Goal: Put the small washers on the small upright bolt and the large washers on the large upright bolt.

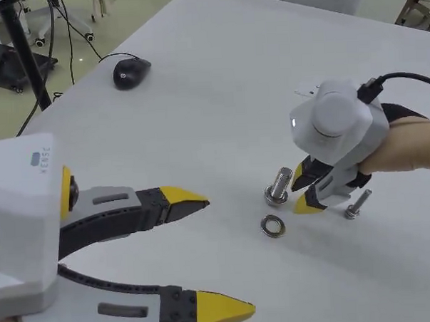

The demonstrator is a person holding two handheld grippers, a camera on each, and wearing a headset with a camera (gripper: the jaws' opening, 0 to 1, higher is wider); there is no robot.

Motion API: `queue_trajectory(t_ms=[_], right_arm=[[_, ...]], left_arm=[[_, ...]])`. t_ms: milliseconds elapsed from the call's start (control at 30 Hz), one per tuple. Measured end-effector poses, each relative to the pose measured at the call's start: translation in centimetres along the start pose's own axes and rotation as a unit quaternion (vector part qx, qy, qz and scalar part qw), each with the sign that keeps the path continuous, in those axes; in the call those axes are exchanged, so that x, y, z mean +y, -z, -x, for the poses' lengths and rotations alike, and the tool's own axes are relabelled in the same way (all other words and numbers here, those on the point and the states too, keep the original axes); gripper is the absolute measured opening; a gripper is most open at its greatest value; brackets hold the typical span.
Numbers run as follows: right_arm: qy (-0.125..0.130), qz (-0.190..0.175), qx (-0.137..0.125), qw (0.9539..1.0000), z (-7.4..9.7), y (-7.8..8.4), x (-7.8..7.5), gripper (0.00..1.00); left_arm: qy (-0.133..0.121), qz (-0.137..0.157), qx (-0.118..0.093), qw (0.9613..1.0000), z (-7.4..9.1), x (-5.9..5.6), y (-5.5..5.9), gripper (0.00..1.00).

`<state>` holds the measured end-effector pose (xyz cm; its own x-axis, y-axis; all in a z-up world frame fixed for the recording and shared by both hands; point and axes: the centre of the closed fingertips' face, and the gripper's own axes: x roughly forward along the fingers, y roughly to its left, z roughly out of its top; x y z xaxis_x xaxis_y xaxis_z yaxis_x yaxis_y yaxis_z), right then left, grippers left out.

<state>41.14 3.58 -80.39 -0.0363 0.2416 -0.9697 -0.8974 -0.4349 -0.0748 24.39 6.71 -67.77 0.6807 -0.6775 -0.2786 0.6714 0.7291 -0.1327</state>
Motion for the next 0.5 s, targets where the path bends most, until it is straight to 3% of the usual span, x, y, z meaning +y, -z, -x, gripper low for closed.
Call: queue_trajectory(t_ms=[500], right_arm=[[-0.012, -0.009, -0.014, 0.9998, -0.5, -1.0, 2.2, 0.23]], left_arm=[[-0.002, -0.006, -0.007, 1.0000, 0.4, -0.6, -0.3, 0.61]])
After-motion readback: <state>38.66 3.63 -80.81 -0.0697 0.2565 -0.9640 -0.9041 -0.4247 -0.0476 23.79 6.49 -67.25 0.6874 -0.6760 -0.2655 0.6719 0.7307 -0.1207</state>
